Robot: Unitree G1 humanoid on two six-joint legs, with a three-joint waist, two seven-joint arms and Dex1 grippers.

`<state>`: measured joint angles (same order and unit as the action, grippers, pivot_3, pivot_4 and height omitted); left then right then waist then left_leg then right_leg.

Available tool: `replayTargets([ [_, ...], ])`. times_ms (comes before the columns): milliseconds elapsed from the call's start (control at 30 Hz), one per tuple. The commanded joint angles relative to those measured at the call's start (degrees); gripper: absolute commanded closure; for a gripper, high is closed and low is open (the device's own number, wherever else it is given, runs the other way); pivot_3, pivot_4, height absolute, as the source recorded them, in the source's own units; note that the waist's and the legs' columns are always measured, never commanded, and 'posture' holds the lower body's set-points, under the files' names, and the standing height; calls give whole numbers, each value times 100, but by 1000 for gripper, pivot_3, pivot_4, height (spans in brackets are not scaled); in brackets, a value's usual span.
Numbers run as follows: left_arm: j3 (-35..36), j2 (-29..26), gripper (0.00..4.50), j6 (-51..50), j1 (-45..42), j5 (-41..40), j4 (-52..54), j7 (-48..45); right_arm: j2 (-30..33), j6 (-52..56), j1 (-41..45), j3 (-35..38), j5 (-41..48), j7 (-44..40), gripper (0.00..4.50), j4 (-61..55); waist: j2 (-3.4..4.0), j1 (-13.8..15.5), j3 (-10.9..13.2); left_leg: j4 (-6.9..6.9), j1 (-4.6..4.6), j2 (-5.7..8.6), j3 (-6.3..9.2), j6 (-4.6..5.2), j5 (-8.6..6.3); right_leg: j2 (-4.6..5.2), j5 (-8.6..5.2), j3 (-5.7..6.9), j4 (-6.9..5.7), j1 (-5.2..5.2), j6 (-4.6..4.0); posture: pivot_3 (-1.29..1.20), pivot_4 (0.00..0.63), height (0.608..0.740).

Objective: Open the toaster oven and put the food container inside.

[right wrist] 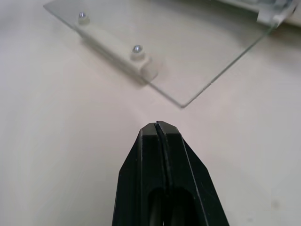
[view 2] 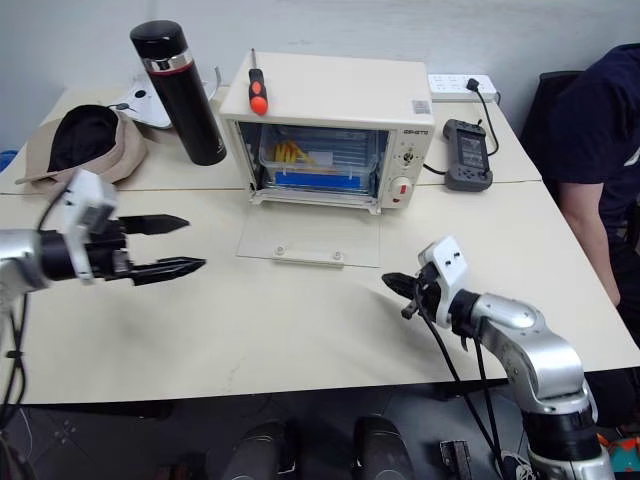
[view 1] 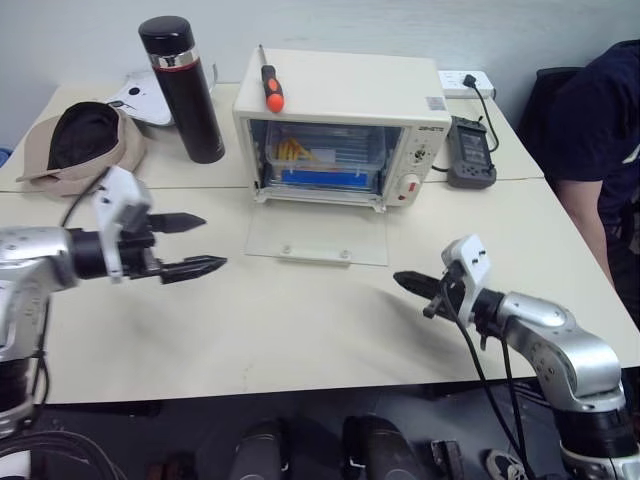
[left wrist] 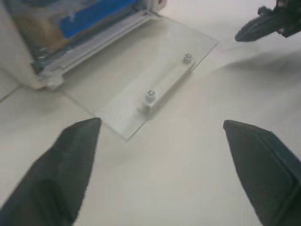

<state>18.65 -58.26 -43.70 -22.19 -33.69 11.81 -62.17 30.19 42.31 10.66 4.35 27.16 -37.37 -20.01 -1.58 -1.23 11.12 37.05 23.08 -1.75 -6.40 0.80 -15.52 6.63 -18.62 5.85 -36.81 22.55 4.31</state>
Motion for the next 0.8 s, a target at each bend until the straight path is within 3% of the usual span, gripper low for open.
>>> replayTargets([
  [33, -3, -220, 55, -23, -166, -216, 281, -166, -363, -275, 69, -125, -169, 372, 4500, 221, 0, 0, 0, 0, 2, 0, 0, 0, 0, 0, 0, 0, 2, 1, 0, 0, 150, 740],
  [233, -288, -144, 55, 68, -556, -179, 270, 18, -808, -646, 649, -403, -462, 515, 4500, 940, 2, -34, 2, 1, 13, 2, -6, 28, 15, -6, 0, 1, 2, 8, 1, 0, 150, 740],
  [400, -362, -129, 55, 79, -766, -270, -37, -8, -703, -182, 1414, 184, 318, 277, 4500, 640, 12, -48, 9, 0, 17, -3, -17, 31, 16, -13, -1, -5, -8, 22, 0, 0, 150, 740],
  [533, -278, -175, 0, 230, -709, -194, -293, -56, 257, 192, 1970, 487, 682, -366, 3621, 514, 27, -24, 19, 1, 19, -1, -20, 37, 15, -11, -1, -6, -7, 24, 0, 0, 150, 740],
  [800, 103, -371, 0, 258, -1148, -339, -808, -84, 1768, 755, 2622, 1205, 1178, -1139, 887, 1195, 26, -20, 19, 2, 20, -2, -19, 41, 12, -9, -1, -3, 3, 20, 1, 0, 150, 740],
])
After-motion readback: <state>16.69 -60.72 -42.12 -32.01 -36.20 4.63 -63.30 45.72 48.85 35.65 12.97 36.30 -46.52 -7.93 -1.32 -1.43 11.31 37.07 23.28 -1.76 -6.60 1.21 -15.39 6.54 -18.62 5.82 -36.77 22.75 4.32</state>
